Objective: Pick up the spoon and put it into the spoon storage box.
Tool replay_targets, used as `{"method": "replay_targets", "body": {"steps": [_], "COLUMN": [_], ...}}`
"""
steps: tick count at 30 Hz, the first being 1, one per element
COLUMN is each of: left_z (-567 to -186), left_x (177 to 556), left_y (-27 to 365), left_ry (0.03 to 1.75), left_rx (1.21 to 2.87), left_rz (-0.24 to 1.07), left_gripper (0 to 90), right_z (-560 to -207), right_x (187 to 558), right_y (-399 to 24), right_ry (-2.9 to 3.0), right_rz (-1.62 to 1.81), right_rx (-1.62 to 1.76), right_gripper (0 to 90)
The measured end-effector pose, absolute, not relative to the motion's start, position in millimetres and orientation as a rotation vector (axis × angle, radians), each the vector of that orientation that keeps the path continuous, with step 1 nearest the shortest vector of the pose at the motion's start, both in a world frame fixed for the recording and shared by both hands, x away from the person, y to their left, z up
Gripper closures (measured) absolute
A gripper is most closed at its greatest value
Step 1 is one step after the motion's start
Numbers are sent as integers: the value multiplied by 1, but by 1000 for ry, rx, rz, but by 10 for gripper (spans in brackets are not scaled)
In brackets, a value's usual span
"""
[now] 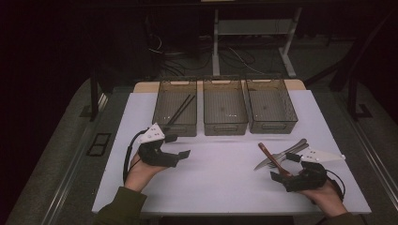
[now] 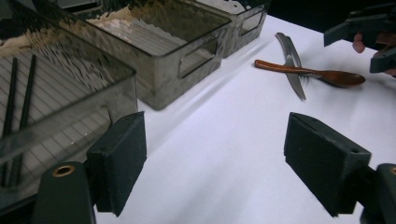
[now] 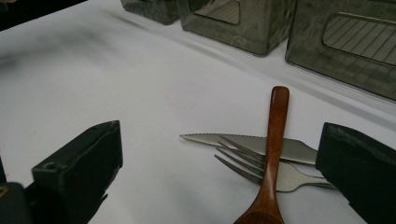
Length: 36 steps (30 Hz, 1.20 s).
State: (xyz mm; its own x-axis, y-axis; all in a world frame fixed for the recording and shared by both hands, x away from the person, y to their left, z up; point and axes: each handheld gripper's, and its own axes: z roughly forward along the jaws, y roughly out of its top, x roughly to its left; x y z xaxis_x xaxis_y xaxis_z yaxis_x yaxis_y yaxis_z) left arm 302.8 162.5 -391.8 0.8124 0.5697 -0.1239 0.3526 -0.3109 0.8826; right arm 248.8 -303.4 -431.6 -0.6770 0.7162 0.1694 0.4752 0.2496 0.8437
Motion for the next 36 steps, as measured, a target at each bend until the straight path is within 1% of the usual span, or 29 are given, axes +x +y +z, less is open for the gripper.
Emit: {"method": "replay_targets", "body": {"steps": [8, 10, 12, 14, 15, 21, 27, 28, 31, 33, 36], "left_z": [-410, -414, -418, -421, -423, -428, -428, -428, -428, -428, -428], "left_x": [289, 286, 282, 278, 277, 273, 273, 273, 273, 273, 272], "left_y": [161, 160, 159, 156, 155, 151, 150, 150, 151, 151, 151], "left_ry": [684, 685, 683, 682, 678, 676, 669, 668, 661, 661, 665], "left_rx": [1948, 1959, 1970, 1985, 1991, 2013, 2026, 2023, 2024, 2023, 2013], "left_rz": [259, 260, 261, 254, 257, 220, 219, 220, 218, 220, 218], "left_gripper": [128, 85, 62, 13, 5, 0, 0, 0, 0, 0, 0], "right_z": [-432, -432, -432, -432, -432, -431, -427, -427, -425, -425, -425], "right_x": [249, 249, 249, 249, 249, 248, 250, 251, 250, 250, 249], "right_y": [-304, -304, -304, -304, -304, -306, -313, -315, -322, -326, -332], "right_ry": [2268, 2268, 2269, 2269, 2269, 2268, 2265, 2266, 2264, 2271, 2286], "right_rz": [1388, 1387, 1386, 1386, 1385, 1385, 1340, 1325, 1290, 1274, 1252], "right_rx": [1116, 1115, 1114, 1113, 1114, 1125, 1186, 1202, 1229, 1238, 1254], "right_gripper": [9, 9, 9, 9, 9, 9, 15, 64, 67, 123, 146]}}
